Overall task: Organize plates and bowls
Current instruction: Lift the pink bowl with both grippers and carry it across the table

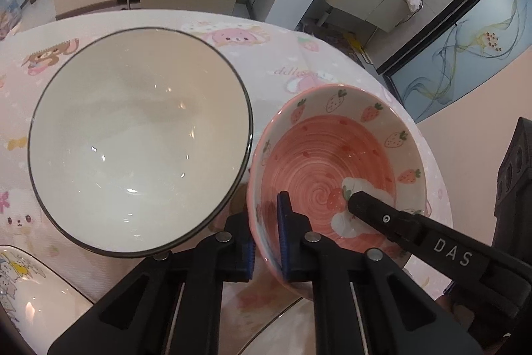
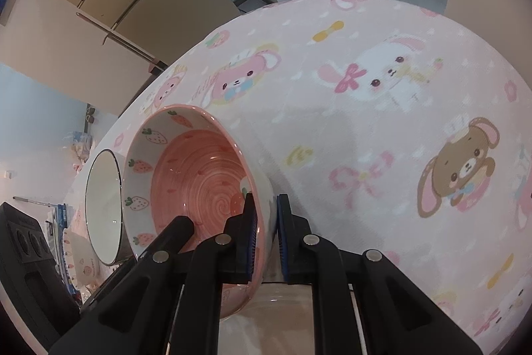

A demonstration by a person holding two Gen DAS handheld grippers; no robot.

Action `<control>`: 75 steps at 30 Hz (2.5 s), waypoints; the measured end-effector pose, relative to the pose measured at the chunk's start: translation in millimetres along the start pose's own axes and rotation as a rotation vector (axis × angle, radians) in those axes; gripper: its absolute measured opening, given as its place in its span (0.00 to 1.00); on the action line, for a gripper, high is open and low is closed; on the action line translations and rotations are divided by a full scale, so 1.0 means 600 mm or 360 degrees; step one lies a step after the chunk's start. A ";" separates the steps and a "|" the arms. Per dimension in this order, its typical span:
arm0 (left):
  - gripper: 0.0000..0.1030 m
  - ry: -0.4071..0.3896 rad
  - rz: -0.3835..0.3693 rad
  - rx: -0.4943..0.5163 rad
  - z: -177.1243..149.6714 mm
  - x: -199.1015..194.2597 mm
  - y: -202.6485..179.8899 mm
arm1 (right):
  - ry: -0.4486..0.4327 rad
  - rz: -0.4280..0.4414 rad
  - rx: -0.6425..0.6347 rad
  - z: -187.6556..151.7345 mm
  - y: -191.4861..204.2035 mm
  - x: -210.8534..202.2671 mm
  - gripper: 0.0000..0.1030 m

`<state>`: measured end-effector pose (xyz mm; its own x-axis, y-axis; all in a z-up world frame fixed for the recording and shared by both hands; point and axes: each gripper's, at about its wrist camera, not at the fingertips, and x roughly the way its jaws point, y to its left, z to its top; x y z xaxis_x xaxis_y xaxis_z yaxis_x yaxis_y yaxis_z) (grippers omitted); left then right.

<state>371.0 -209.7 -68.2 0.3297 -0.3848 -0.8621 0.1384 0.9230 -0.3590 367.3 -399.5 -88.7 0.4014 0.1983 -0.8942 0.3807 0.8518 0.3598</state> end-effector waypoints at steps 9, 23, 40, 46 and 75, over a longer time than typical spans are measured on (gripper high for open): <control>0.09 -0.0188 -0.0027 0.0052 0.004 -0.083 -0.017 | -0.0165 0.0108 -0.0123 -0.014 0.037 -0.083 0.12; 0.08 -0.0505 -0.0090 0.0006 0.017 -0.256 0.039 | -0.0360 0.0234 -0.0529 -0.034 0.197 -0.195 0.12; 0.06 -0.0317 0.0080 -0.0162 0.044 -0.183 0.157 | -0.0165 0.0203 -0.0589 -0.046 0.258 -0.035 0.15; 0.06 -0.0265 0.0124 -0.0120 0.042 -0.146 0.143 | -0.0163 0.0104 -0.0574 -0.040 0.242 -0.015 0.15; 0.08 -0.0235 0.0342 0.0014 0.042 -0.108 0.124 | -0.0123 0.0016 -0.0580 -0.028 0.226 0.020 0.11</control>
<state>383.6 -115.8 -30.0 0.4852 -0.1765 -0.8564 0.0582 0.9838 -0.1698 409.9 -273.7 -55.2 0.4709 0.1824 -0.8631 0.0601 0.9695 0.2376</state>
